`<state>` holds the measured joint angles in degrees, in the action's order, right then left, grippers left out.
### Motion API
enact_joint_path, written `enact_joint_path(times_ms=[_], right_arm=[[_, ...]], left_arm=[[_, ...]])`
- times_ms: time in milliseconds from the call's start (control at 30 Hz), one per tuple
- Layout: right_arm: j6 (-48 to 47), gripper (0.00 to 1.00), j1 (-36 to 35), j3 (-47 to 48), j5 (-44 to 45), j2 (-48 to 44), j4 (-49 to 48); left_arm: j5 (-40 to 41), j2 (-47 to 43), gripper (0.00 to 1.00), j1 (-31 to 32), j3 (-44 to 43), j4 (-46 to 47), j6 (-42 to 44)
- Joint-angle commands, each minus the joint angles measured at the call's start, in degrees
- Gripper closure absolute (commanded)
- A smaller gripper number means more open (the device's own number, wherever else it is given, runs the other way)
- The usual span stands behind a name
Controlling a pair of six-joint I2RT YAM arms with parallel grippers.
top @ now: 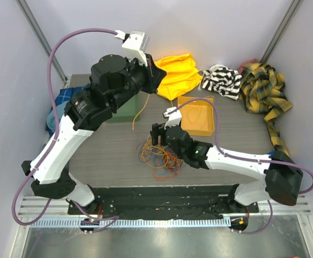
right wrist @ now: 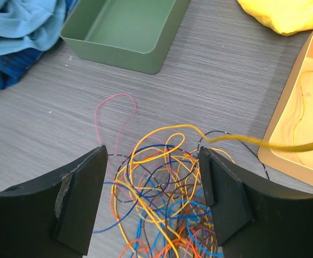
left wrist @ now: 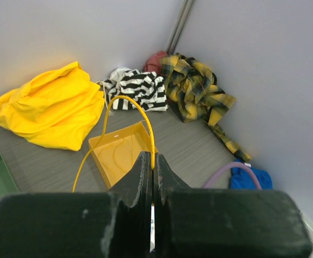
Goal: Untangle the cables
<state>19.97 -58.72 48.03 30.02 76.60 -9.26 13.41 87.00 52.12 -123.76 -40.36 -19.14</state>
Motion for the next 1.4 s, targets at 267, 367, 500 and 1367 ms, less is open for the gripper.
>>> enact_joint_path(times_ms=[267,367,500,1367], right_arm=[[8.9,0.23,6.7,5.4,3.0,10.5,-6.7],[8.9,0.24,8.6,7.1,0.0,13.4,-9.3],[8.5,0.29,9.1,9.2,-5.0,15.8,-13.8],[-1.3,0.38,9.4,22.2,-6.8,-4.8,19.8]], left_arm=[[-2.2,-6.4,1.00,0.0,2.6,0.4,-1.3],[-2.1,-7.3,1.00,-0.1,3.6,0.1,-1.3],[-1.5,-8.4,1.00,0.0,5.7,0.6,-1.3],[19.1,-18.2,1.00,-0.1,23.1,1.2,0.2]])
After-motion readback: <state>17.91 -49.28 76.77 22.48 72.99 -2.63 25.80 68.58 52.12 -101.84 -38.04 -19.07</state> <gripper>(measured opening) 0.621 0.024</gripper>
